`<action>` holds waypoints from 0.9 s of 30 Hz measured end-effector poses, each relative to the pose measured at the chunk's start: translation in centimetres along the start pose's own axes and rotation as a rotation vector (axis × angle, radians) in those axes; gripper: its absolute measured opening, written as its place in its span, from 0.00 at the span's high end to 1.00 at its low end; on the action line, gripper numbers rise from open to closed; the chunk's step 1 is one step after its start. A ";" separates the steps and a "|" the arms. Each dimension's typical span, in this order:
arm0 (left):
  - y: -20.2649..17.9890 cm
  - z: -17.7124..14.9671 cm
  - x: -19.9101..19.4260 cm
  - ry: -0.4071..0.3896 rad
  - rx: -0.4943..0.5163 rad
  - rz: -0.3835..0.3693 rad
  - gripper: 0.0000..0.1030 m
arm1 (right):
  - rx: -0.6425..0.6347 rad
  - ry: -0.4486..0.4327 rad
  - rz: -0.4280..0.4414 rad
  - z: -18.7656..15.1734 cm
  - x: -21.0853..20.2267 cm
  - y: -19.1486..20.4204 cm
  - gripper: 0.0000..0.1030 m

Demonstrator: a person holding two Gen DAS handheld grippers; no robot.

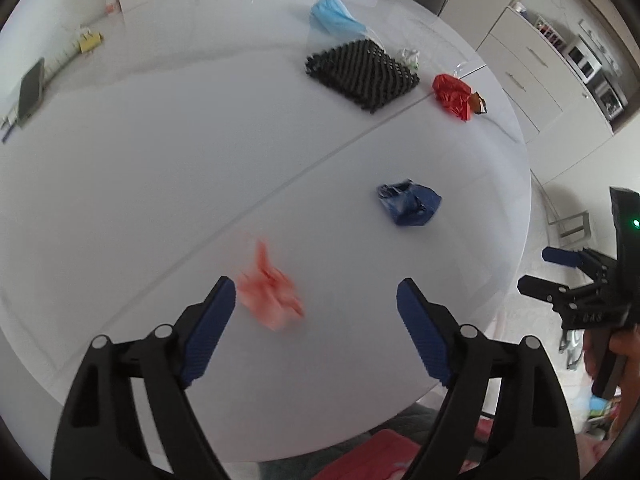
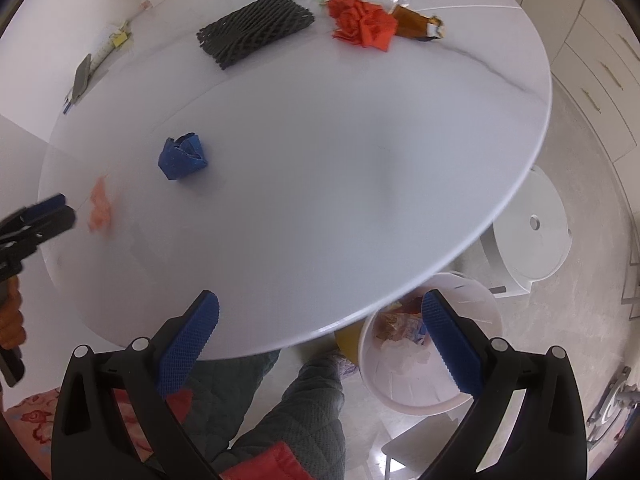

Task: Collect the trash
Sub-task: 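Reach the left tool to the pink crumpled paper and grasp it, then grasp the blue crumpled bag with the right tool while the left tool holds the pink paper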

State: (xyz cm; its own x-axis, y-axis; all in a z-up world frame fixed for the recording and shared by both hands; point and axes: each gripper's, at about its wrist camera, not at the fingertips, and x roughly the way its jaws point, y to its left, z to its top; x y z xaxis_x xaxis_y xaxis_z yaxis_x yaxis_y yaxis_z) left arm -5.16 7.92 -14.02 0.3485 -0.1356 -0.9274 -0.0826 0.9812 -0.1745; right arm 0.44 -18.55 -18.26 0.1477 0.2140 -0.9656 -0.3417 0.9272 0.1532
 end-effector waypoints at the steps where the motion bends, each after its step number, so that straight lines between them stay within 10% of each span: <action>1: 0.4 0.1 -0.2 -0.001 -0.004 -0.006 0.23 | -0.004 0.002 -0.001 0.1 0.1 0.3 0.02; 12: 2.7 -0.5 4.0 0.077 -0.037 0.062 0.23 | -0.037 0.013 -0.021 1.2 0.3 2.0 0.02; 19: 1.6 -0.6 5.4 0.066 -0.071 0.174 0.63 | -0.035 -0.007 -0.013 1.6 0.0 2.4 0.02; 27: 1.2 0.5 4.3 0.051 -0.111 0.178 0.67 | -0.180 -0.101 0.004 4.3 -0.3 6.6 0.02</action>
State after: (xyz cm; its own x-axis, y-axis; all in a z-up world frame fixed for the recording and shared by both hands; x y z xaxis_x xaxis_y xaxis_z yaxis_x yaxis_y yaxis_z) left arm -3.27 8.62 -18.07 0.2719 0.0287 -0.9619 -0.2419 0.9695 -0.0395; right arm 2.18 -11.19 -16.07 0.2354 0.2560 -0.9376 -0.5015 0.8583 0.1085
